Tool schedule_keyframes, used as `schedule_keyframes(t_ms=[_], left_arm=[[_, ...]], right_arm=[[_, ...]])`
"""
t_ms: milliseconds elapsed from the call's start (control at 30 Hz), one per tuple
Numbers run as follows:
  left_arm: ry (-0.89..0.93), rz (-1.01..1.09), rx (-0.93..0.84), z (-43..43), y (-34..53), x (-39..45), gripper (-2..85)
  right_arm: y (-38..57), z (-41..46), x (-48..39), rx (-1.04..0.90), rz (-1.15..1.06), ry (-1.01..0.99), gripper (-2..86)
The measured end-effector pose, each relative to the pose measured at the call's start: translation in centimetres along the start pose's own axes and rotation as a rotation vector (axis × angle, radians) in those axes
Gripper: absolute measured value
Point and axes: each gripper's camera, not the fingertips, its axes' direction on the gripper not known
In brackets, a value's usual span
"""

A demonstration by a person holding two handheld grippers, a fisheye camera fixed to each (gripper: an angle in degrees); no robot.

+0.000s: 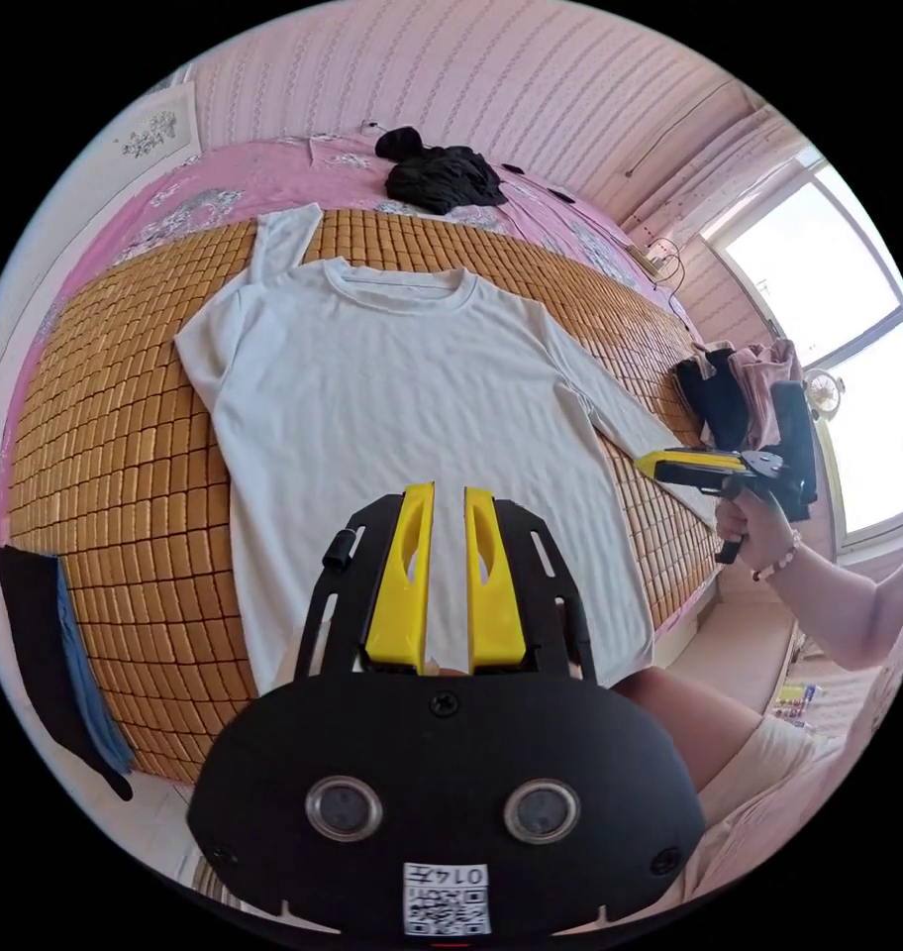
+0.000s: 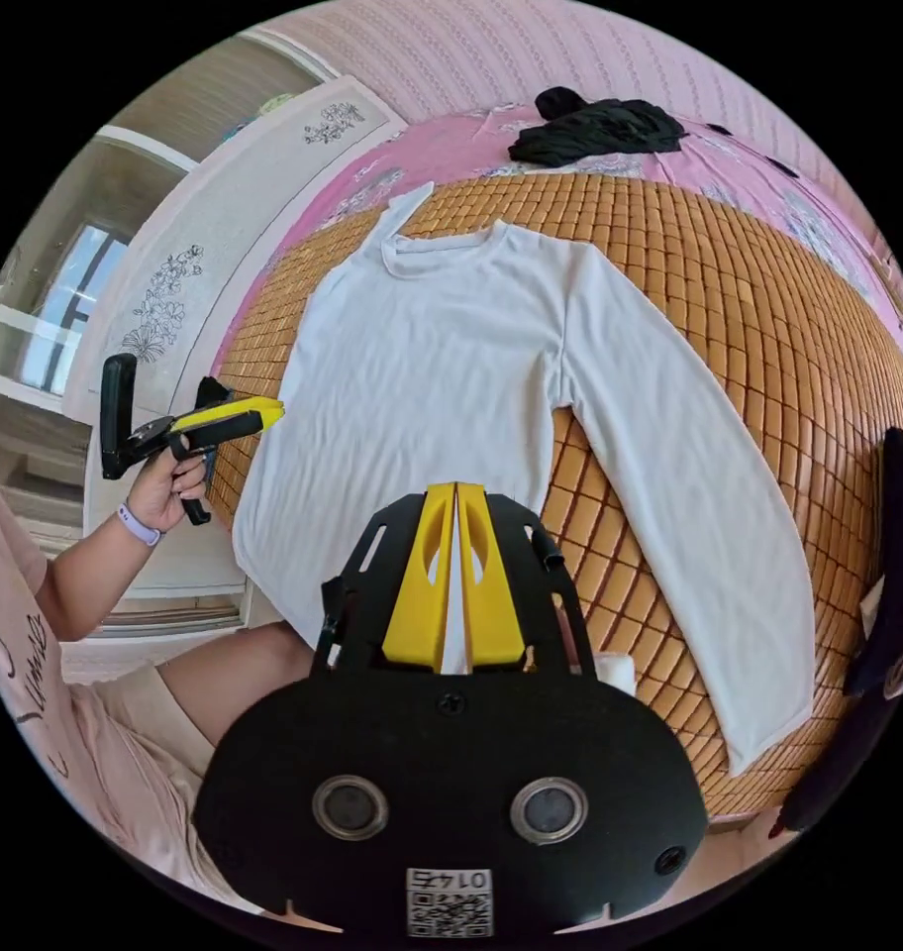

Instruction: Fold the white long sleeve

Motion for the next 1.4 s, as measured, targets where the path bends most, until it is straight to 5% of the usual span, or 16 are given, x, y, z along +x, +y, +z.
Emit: schedule_keyframes(t_ms=[233,533,633,867,967,1133,1267,1400], left_arm=[[-0.120,-0.133,0.020,-3.3,3.6,-5.3,5.6],[-0.080,-0.213,-0.011,-4.4,7.4,-8.2,5.1],[-0.060,-0.198,0.009,-5.6,8.2,-8.5,4.9],[-0.007,-0.186,0.030,-8.4,9.7,-9.2,4.2],[-0.004,-0.190,0.032,-9.4,10.2,-9.0,4.2],[-0.009,-0.185,0.031,-10.9,10.8,-8.1,5.1],[0.024,-0.188,0.028,-12.3,11.4,-7.3,5.5],[0.025,-0.185,0.031,-14.1,12.5,-6.7,6.1]], right_arm=[[-19.2,10.2,-6.1,0.054,-0.314,-0.013,5.9],[-37.3,28.7,-10.9,-0.070,-0.312,0.152,8.8],[-39.3,33.5,-9.7,-0.070,-0.200,0.333,10.1],[-40.6,38.5,-7.1,-0.121,-0.206,0.251,2.1],[-40.2,37.2,-8.7,-0.098,-0.375,0.016,1.0],[-34.1,30.5,-15.2,-0.025,-0.971,-0.458,1.6],[-33.4,30.6,-13.4,0.024,-0.972,-0.442,3.7],[-32.2,35.8,-10.5,-0.100,-0.907,-0.220,6.0]])
